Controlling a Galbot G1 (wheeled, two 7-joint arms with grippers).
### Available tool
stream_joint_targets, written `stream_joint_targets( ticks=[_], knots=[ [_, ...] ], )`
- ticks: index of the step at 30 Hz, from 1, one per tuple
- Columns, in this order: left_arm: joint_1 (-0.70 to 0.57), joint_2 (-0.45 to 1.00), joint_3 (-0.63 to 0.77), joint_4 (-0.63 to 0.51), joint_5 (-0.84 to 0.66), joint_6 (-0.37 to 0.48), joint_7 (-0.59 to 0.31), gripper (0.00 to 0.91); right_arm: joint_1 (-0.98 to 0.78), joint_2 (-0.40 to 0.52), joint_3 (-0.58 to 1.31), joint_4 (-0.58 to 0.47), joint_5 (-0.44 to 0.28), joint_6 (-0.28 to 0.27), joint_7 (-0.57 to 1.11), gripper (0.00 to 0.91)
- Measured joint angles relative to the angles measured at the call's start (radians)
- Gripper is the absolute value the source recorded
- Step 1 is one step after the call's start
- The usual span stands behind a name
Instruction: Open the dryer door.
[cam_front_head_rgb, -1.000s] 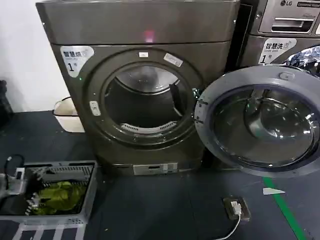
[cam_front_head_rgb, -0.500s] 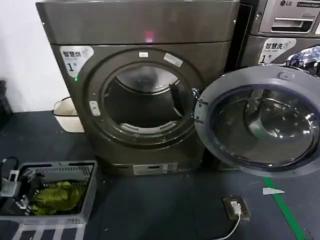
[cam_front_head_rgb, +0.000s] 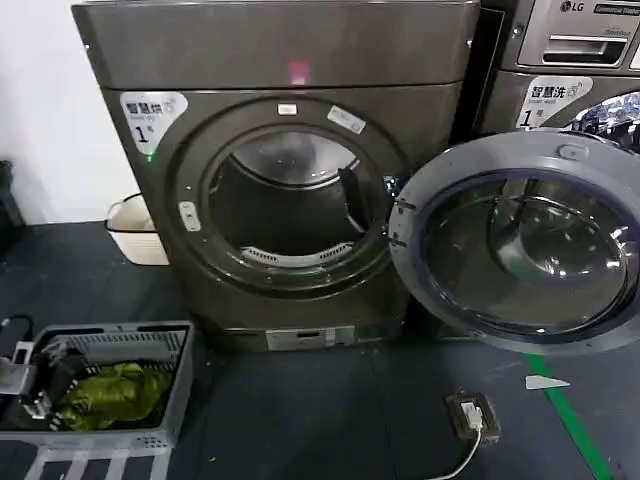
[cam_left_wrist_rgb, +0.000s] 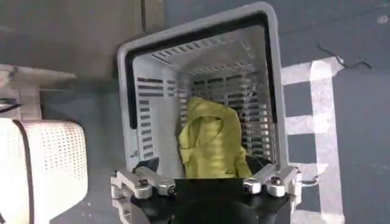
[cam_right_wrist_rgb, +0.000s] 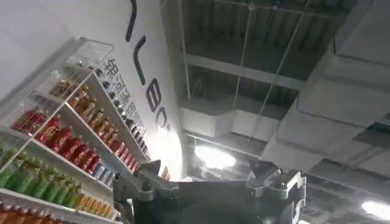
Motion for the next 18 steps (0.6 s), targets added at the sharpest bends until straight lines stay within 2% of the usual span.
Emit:
stream_joint_targets(
  ticks=[4,18],
  knots=[
    [0.0,0.002,0.0,0.005,0.04,-0.001,0.012,0.907,-0.003,0.001,0.002,-0.001,0.0,0.001,0.0,0.907],
    [-0.01,0.013,-0.004,0.034,0.023,-0.006,0.0,0.907,-0.021,0.001,0.045,-0.001,-0.002,0.003,-0.003,0.907]
  ],
)
